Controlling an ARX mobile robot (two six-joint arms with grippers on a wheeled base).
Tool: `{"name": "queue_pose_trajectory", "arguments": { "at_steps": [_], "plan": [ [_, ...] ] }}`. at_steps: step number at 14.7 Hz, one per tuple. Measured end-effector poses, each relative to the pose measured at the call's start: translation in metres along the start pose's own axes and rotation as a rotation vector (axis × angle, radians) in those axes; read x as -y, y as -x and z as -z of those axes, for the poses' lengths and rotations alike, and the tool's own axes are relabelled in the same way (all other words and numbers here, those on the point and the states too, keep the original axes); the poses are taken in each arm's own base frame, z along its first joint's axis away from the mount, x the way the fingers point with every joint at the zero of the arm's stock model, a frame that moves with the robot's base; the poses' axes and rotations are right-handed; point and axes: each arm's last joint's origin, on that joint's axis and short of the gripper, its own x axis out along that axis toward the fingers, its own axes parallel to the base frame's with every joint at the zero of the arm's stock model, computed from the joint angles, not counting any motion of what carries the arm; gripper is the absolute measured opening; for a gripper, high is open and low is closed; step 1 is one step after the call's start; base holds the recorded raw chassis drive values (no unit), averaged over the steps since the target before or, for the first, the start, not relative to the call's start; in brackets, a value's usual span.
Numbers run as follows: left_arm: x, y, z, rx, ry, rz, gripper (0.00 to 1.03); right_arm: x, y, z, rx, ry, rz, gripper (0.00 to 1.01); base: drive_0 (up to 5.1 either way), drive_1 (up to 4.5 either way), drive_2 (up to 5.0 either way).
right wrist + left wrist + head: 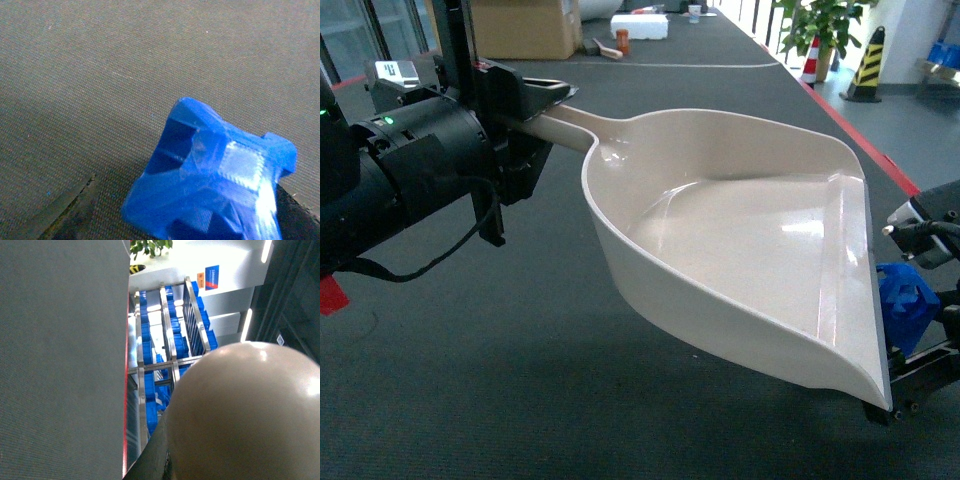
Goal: Place part in tray to right shelf
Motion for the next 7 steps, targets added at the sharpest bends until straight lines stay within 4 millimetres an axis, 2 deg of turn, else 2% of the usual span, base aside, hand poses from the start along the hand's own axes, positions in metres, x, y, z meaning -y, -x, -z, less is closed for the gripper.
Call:
{"name": "queue_pose_trajectory", "arguments": {
  "at_steps": [1, 2, 6, 7],
  "plan": [
    [0.0, 0.0, 0.0, 0.0, 0.0, 0.0, 0.15, 0.0003, -0.0035, 0.0, 0.002, -0.003, 0.009, 0.91, 0.0, 0.0, 0.0],
    [0.0, 0.0, 0.0, 0.0, 0.0, 0.0, 0.15, -0.0003, -0.0093, -0.0008, 0.006, -0.012, 0.01, 0.82, 0.0, 0.0, 0.0],
    [0.0, 0.0, 0.0, 0.0, 0.0, 0.0, 0.15, 0.0004, -0.0123, -0.0016, 0.01, -0.032, 0.025, 0.62, 0.0, 0.0, 0.0],
    [0.0, 0.0, 0.0, 0.001, 0.0, 0.0, 0.15, 0.0017, -0.0086, -0.0028, 0.02, -0.038, 0.051, 0.51, 0.0, 0.0, 0.0]
  ]
}}
